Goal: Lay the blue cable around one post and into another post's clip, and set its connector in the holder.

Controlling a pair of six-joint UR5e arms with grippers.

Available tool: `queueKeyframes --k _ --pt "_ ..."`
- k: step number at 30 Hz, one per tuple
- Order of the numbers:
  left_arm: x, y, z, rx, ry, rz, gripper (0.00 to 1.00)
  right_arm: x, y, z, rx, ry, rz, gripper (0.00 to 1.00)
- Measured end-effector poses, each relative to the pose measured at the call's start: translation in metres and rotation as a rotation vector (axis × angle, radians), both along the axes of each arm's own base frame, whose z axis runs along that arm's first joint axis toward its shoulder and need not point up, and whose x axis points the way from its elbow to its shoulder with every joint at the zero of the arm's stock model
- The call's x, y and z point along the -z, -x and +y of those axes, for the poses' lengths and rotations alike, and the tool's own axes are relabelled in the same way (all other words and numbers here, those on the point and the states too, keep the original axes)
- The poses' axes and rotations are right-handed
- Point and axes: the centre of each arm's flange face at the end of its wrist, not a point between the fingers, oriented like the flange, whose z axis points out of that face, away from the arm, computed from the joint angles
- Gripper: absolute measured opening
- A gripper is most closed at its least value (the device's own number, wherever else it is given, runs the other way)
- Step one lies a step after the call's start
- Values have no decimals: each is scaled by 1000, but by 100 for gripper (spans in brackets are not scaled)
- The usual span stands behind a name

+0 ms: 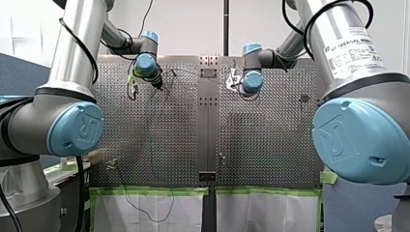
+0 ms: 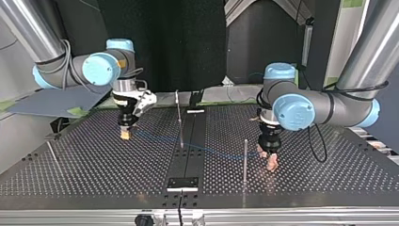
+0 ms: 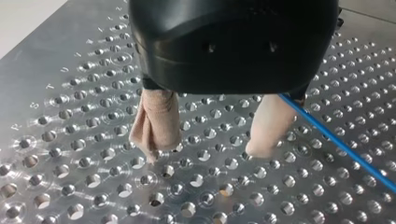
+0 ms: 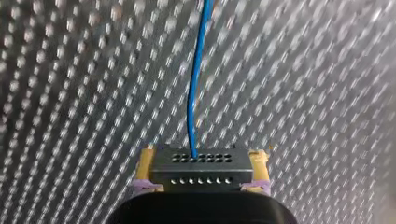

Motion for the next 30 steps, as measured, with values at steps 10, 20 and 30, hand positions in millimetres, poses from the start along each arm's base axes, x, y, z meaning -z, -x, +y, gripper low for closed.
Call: queueKeyframes --k 10,20,30 --pt "0 2 -5 11 7 0 100 80 34 -15 112 -58 25 0" --pt "0 3 -8 13 7 0 100 182 64 -12 159 -148 78 0" --pt "0 3 -8 12 6 0 100 265 102 0 203 -228 135 0"
